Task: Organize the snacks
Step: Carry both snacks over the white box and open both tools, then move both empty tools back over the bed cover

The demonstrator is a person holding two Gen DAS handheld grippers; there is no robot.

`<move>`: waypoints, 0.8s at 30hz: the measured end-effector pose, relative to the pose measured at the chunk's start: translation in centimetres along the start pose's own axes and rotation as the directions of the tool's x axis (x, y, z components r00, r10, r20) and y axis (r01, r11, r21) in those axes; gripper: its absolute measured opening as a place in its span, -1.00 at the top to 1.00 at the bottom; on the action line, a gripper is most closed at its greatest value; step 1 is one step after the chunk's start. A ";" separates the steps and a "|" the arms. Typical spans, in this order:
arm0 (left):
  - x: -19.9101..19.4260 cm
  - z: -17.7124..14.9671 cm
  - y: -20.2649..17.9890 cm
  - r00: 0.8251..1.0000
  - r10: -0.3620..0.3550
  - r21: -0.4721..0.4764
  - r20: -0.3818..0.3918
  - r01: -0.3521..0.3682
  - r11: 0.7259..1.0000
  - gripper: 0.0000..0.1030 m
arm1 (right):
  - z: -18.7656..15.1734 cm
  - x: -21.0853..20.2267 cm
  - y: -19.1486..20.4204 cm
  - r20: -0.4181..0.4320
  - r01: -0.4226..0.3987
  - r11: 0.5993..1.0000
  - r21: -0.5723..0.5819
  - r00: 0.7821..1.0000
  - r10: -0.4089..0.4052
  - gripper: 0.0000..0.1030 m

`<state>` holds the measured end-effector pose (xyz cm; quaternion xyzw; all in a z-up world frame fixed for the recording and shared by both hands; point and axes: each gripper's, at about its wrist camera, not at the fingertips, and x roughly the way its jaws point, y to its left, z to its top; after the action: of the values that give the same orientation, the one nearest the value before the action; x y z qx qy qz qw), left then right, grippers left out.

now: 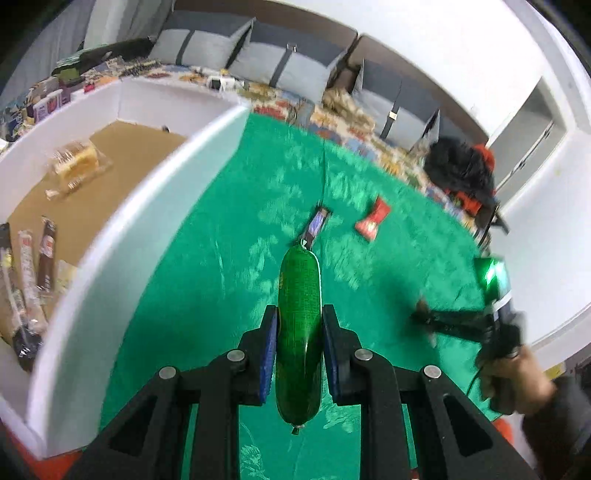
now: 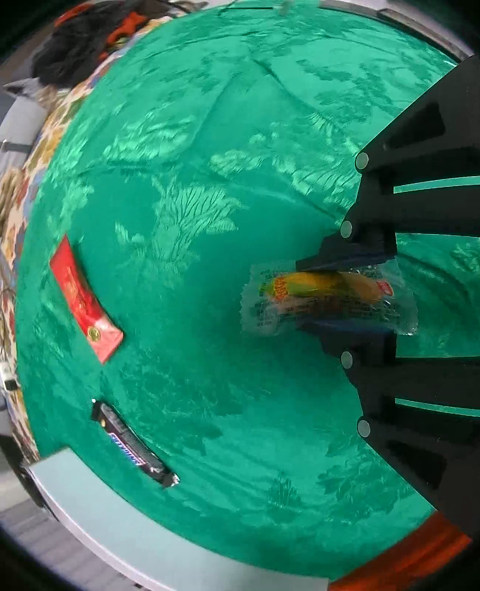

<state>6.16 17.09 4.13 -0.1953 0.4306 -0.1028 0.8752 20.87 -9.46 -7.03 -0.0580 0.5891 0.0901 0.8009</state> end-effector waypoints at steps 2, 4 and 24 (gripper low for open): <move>-2.0 1.1 0.7 0.999 -0.012 -0.017 0.038 0.012 1.000 0.57 | -0.4 -0.6 -1.0 0.018 -0.057 0.996 0.063 0.998 0.056 0.53; -4.2 2.5 2.0 0.997 0.003 -0.029 0.082 0.000 1.000 0.57 | -0.6 -2.3 -1.8 0.083 -0.183 0.973 0.143 0.982 0.172 0.53; -11.8 3.1 19.6 0.811 0.564 -0.228 0.157 -0.526 0.819 -0.68 | 6.0 -16.0 25.6 0.275 -0.582 0.759 -0.292 0.709 0.649 -0.33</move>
<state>1.66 39.67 5.83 -0.1489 0.3776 0.2132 0.8887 16.36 15.57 10.36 0.0865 0.4066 0.4157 0.8090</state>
